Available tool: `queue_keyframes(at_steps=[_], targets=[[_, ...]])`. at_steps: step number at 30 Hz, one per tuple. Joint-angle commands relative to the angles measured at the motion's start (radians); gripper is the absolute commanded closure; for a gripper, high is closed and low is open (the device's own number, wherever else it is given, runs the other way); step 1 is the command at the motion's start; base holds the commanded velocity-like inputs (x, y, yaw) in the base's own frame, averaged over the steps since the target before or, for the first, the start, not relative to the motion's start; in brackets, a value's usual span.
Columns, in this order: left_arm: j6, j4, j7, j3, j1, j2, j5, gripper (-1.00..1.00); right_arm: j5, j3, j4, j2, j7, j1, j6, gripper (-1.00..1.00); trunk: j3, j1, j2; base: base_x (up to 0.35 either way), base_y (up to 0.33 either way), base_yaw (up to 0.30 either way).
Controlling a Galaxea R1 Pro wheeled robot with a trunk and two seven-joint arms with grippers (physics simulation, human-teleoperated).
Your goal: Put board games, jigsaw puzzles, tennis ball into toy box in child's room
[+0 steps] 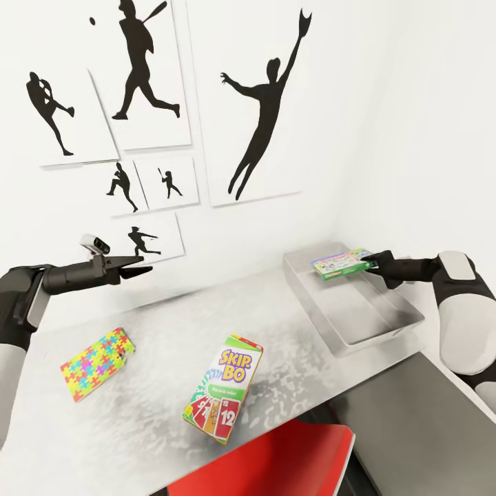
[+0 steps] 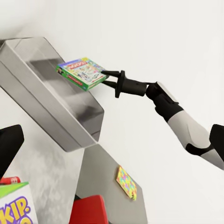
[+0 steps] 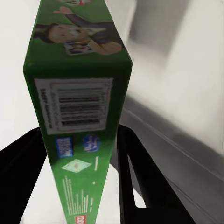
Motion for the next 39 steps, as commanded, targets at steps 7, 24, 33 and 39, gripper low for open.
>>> queue_keyframes(at_steps=[7, 24, 33, 39], targets=[[0.011, -0.002, -0.004, -0.001, -0.024, 0.000, -0.001, -1.00, -0.011, -0.004, -0.002, -0.005, -0.011, -0.002, 0.006, 1.00, -0.002, 0.001, -0.002, 0.000, 0.000, 0.000], [0.011, -0.028, -0.004, -0.049, -0.168, -0.053, -0.004, -1.00, -0.011, -0.006, -0.005, -0.014, -0.008, -0.003, 0.007, 1.00, -0.002, 0.001, -0.002, 0.000, 0.000, 0.000], [0.011, -0.074, -0.004, -0.270, -0.257, -0.276, -0.017, -1.00, -0.011, -0.005, -0.005, -0.013, -0.008, -0.003, 0.002, 1.00, -0.002, 0.001, -0.002, 0.000, 0.000, 0.000], [0.011, -0.073, -0.004, -0.290, -0.331, -0.409, -0.116, -1.00, -0.012, -0.005, -0.005, -0.011, -0.008, -0.003, -0.002, 1.00, -0.006, 0.001, -0.002, 0.000, 0.000, 0.024]])
